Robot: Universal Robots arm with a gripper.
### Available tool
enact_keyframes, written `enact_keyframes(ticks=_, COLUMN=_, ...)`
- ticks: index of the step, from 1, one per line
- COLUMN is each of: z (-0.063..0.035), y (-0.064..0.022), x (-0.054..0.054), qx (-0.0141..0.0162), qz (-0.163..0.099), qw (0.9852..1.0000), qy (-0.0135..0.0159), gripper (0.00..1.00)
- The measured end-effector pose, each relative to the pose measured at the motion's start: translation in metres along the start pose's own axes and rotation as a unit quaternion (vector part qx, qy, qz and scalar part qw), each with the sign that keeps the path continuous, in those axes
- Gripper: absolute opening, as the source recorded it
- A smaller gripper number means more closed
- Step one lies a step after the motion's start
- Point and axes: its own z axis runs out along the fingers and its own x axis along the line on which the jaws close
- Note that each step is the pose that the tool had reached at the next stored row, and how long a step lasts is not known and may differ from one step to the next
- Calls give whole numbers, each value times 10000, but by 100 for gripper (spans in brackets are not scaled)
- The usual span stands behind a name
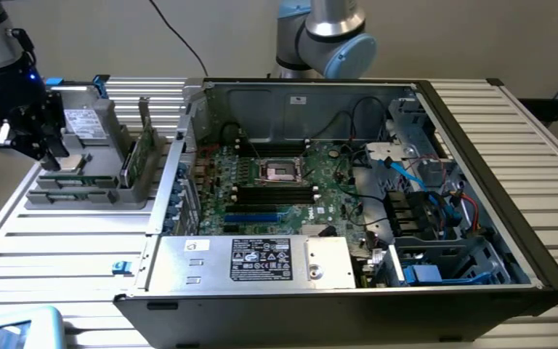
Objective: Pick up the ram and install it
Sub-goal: 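Pick up the ram and move it above insertion slot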
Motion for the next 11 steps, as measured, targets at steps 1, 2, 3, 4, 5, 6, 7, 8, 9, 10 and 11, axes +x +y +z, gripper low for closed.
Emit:
enact_keyframes(ticks=1, z=18, y=-1, x=6, qx=0, qz=-1, qw=10000, qy=0, gripper=37)
enact_keyframes(ticks=2, z=36, y=-1, x=10, qx=0, qz=-1, qw=10000, qy=0, gripper=37)
enact_keyframes(ticks=3, z=55, y=-2, x=12, qx=0, qz=-2, qw=10000, qy=0, gripper=37)
enact_keyframes(ticks=4, z=74, y=-5, x=14, qx=0, qz=-4, qw=10000, qy=0, gripper=37)
enact_keyframes(ticks=5, z=91, y=-12, x=15, qx=-1, qz=-6, qw=10000, qy=1, gripper=37)
enact_keyframes(ticks=6, z=109, y=-18, x=16, qx=-1, qz=-9, qw=10000, qy=1, gripper=37)
enact_keyframes(ticks=7, z=127, y=-23, x=15, qx=0, qz=-10, qw=10000, qy=1, gripper=37)
enact_keyframes(ticks=8, z=145, y=-25, x=15, qx=0, qz=-11, qw=10000, qy=0, gripper=37)
enact_keyframes(ticks=9, z=163, y=-25, x=16, qx=0, qz=-13, qw=10000, qy=1, gripper=37)
enact_keyframes(ticks=10, z=182, y=-27, x=19, qx=0, qz=-16, qw=10000, qy=1, gripper=37)
enact_keyframes(ticks=11, z=199, y=-27, x=22, qx=-1, qz=-19, qw=10000, qy=1, gripper=37)
